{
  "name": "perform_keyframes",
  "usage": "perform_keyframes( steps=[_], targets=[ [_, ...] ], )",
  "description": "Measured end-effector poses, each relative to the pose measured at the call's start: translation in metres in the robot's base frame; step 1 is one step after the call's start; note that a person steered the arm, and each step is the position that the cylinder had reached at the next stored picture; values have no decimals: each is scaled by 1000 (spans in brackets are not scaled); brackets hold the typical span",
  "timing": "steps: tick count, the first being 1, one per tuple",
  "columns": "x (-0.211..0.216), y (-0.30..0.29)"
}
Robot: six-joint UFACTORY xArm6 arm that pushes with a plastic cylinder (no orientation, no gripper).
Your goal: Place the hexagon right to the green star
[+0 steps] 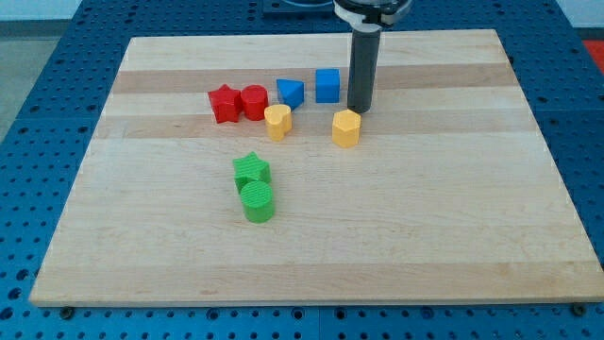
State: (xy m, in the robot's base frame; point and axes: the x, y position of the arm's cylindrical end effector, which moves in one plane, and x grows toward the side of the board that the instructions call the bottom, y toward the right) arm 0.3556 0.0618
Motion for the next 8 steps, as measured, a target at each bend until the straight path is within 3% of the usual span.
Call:
perform_keyframes(
  steps=[1, 3, 8],
  targets=[
    [39, -25],
    [45, -30],
    [118, -3]
  ],
)
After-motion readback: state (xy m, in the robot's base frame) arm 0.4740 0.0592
